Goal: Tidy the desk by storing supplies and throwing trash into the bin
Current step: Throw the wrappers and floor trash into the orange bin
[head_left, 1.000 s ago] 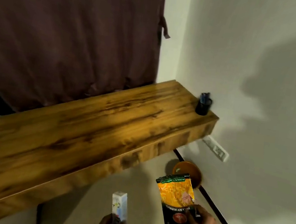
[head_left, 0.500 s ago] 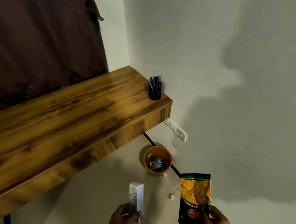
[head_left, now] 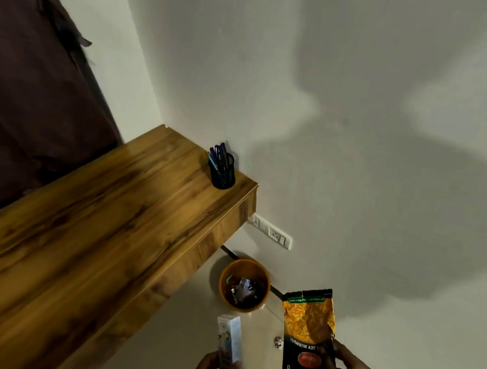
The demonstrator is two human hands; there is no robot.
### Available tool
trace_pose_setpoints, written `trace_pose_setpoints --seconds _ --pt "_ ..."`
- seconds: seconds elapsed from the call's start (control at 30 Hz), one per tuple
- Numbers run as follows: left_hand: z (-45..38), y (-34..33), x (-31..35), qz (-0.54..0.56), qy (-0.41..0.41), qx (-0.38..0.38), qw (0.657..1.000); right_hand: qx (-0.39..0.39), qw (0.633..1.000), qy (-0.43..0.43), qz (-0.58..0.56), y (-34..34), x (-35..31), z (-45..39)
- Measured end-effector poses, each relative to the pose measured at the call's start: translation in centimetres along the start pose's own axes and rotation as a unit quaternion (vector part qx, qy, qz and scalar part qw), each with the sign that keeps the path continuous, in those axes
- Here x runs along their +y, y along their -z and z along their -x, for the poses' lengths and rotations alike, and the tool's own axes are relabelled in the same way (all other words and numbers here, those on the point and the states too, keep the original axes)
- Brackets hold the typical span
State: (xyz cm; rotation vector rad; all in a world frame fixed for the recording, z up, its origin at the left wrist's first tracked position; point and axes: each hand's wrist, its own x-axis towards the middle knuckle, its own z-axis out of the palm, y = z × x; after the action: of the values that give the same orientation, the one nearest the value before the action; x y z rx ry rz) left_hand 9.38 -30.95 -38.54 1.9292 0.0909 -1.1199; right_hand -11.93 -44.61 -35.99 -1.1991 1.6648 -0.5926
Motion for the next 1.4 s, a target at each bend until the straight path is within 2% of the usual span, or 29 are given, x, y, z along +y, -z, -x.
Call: trace_pose_setpoints --seconds 0.13,0.27,0.37,0.43,0.5,0.6,0.73,0.9,1.13,1.4 --pt "-4.6 1.1 1.3 -0.018 -0.001 -0.033 0.999 0.010 1.000 -0.022 -0.010 -4.2 -1.1 -1.4" --pt "-8.6 2.6 1.2 -0.072 -0.056 -0.046 0.995 0.002 0.999 -0.023 -0.021 -7.9 -2.3 -3.1" --pt "-11.3 2.7 1.4 -0.151 -0.085 -0.007 0.985 0.002 1.000 -0.020 0.006 -10.1 -1.5 -4.8" --pt "-13.0 1.8 1.6 -0.143 -0.071 0.001 0.987 -0.004 1.000 -0.021 0.010 -11.3 -0.6 -6.4" --pt "-14.2 0.3 2.8 -0.094 -0.014 -0.022 0.995 -0.012 0.999 -0.018 0.028 -12.2 0.3 -8.4" --pt "-18.4 -1.9 2.8 -0.085 0.048 -0.009 0.995 -0.025 0.999 -0.020 0.025 -14.5 2.5 -12.0" --pt "-25.2 -4.6 0.5 -0.090 0.023 -0.020 0.995 -0.037 0.999 -0.026 0.009 -18.4 6.4 -17.3" --pt "-33.7 -8.5 -3.5 -0.118 -0.045 -0.027 0.992 -0.055 0.998 0.002 0.002 -24.0 11.9 -24.7" --pt "-43.9 -12.5 -8.9 -0.120 -0.053 -0.028 0.991 -0.056 0.997 0.046 0.036 -31.7 19.6 -32.6" --pt "-52.5 -15.3 -11.2 -0.151 -0.069 -0.032 0.986 -0.077 0.996 0.007 0.031 -38.0 24.9 -37.0"
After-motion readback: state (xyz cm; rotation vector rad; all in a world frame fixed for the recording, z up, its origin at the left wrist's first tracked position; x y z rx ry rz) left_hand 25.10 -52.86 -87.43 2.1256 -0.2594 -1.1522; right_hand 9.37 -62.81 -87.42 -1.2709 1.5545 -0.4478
